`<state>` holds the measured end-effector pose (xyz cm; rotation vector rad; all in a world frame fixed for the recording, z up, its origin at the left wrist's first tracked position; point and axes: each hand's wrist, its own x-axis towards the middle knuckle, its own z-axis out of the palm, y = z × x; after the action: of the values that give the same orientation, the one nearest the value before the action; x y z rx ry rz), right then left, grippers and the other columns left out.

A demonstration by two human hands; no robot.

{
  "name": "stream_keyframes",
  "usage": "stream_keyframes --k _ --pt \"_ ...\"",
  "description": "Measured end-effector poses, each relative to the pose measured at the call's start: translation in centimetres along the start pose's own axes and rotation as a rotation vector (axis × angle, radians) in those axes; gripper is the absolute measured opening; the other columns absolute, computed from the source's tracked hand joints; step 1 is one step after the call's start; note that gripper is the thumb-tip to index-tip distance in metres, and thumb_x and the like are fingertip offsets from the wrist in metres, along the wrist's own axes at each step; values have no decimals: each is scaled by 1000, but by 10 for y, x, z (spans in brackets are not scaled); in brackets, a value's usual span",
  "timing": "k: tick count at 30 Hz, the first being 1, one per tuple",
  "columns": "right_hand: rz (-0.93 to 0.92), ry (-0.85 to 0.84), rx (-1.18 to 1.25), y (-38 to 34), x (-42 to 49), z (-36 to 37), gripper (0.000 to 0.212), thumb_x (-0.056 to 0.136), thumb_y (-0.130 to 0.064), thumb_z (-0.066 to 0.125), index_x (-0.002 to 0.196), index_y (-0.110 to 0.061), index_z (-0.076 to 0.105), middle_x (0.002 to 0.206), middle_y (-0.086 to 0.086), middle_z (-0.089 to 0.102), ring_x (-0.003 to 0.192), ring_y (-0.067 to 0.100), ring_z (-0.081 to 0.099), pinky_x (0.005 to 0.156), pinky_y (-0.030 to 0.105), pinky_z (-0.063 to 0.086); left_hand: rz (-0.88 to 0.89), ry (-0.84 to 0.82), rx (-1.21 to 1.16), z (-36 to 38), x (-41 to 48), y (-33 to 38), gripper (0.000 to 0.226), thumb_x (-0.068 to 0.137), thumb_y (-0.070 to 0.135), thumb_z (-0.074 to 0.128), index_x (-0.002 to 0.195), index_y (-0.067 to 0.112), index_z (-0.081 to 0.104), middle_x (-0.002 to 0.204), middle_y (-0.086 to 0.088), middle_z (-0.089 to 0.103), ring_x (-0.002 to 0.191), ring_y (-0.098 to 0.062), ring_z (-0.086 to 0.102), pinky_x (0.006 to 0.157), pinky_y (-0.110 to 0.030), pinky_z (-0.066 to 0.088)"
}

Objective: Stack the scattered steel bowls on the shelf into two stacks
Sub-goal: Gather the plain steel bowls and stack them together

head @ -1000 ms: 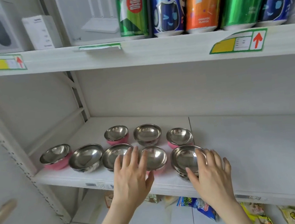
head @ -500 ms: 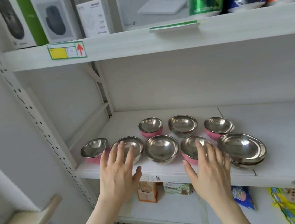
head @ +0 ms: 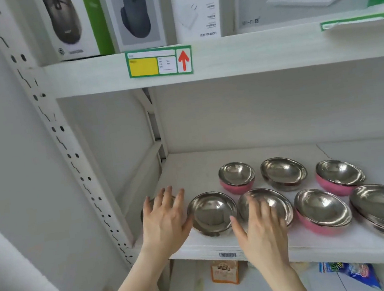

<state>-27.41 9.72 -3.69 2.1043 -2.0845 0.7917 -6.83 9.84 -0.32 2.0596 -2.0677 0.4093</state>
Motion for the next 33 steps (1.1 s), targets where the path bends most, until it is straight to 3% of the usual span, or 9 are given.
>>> stream_keyframes --k 4,7,10,13,15,19,22,25,33 --pt "112 8 29 -27 -6 30 59 84 -54 44 116 -7 59 92 11 62 80 31 63 62 40 53 30 -63 -127 19 17 -27 63 82 55 35 126 15 57 120 -10 64 107 -32 62 84 -48 53" --pt "196 10 80 -41 -12 49 47 81 -45 63 105 -5 60 85 12 60 73 33 62 58 40 52 56 -112 -269 35 15 -28 66 87 56 35 139 17 43 129 -4 55 120 -29 50 89 -41 50" --pt "262 -11 124 -48 -17 63 44 80 -44 65 98 -4 59 85 13 62 72 33 64 56 38 51 48 -216 -403 50 15 -22 66 92 53 41 147 19 28 141 -4 41 126 -25 45 90 -37 48" --pt "347 -43 208 -52 -15 69 47 86 -46 57 110 -6 55 101 12 64 85 32 65 63 36 48 19 -286 -480 57 24 -18 69 91 52 43 147 16 25 143 -8 39 114 -31 57 86 -39 51" --pt "379 -55 280 -54 -10 70 51 88 -46 54 121 -8 49 109 11 65 96 31 64 68 36 47 5 -310 -485 60 34 -17 71 91 52 44 147 14 24 144 -10 41 116 -34 56 89 -41 50" --pt "476 -76 423 -51 -4 74 55 89 -46 53 126 -7 43 108 12 66 101 32 62 70 35 45 14 -344 -497 63 50 -12 73 92 51 45 147 7 24 144 -13 42 124 -35 50 96 -40 45" --pt "526 -148 507 -45 -2 84 54 88 -47 54 124 -8 46 99 10 68 95 29 63 73 35 47 1 -441 -519 66 55 -6 74 92 53 45 148 9 24 140 -14 46 123 -36 50 98 -40 44" --pt "560 -187 659 -43 3 88 48 89 -37 58 126 -7 47 100 12 68 97 28 62 81 33 46 -42 -537 -565 72 56 -3 74 90 56 46 146 11 27 133 -17 53 121 -37 52 99 -41 44" --pt "588 -199 729 -42 5 90 49 89 -38 57 130 -15 45 106 13 68 102 31 62 94 45 49 -98 -529 -712 72 50 -4 84 91 52 49 152 7 11 144 -21 42 131 -35 44 105 -35 36"
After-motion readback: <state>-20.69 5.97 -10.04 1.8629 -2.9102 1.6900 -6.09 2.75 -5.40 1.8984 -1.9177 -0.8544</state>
